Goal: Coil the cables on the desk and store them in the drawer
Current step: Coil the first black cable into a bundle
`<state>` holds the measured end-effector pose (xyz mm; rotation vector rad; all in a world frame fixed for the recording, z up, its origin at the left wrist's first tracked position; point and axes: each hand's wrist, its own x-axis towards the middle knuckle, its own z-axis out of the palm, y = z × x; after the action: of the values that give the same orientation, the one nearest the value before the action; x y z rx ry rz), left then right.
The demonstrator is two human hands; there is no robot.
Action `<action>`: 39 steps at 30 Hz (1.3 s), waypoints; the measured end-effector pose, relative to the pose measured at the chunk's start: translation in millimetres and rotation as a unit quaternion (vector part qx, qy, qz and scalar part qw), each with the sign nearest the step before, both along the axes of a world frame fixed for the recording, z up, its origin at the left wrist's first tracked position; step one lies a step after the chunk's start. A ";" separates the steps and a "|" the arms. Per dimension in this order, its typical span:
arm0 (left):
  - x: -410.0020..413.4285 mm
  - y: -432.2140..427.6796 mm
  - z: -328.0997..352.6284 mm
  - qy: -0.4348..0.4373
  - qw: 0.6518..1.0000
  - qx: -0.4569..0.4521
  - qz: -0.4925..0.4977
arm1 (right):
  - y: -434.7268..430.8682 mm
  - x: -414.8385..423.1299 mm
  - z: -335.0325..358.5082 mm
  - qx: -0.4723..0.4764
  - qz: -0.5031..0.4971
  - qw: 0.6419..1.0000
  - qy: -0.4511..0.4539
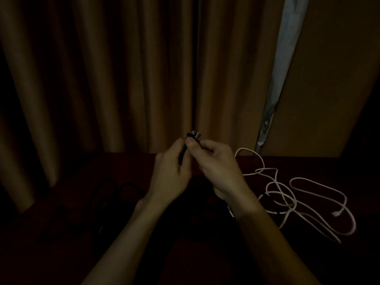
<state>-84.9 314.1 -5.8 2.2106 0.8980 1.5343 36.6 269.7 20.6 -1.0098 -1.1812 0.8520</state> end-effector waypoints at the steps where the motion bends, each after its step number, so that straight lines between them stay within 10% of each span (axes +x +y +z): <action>1: 0.5 -1.5 -0.7 0.013 0.999 0.028 0.022 | 2.0 -2.0 -2.5 0.011 -0.019 1.000 -0.008; 8: -1.6 -4.2 4.0 0.069 0.993 0.078 0.051 | 0.8 1.0 -0.4 0.019 0.038 0.999 0.027; 13: -8.5 -10.1 18.6 -0.035 0.981 -0.133 -0.138 | -4.4 9.5 2.9 0.027 0.089 0.995 -0.025; 20: -17.6 -12.7 26.1 -0.080 0.850 -0.402 -0.331 | -14.7 13.0 11.8 0.043 0.174 0.983 -0.041; 26: -26.9 -9.3 21.5 -0.171 0.667 -0.493 -0.531 | -10.6 24.4 13.6 0.036 0.196 0.978 -0.060; 39: -10.0 -9.0 15.8 -0.215 0.802 -0.424 -0.362 | -8.2 29.4 13.8 0.024 0.119 0.990 -0.066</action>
<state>-94.8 305.1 10.0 1.2243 0.3694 0.9019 66.0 261.5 34.4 -0.9079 -1.4499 0.9502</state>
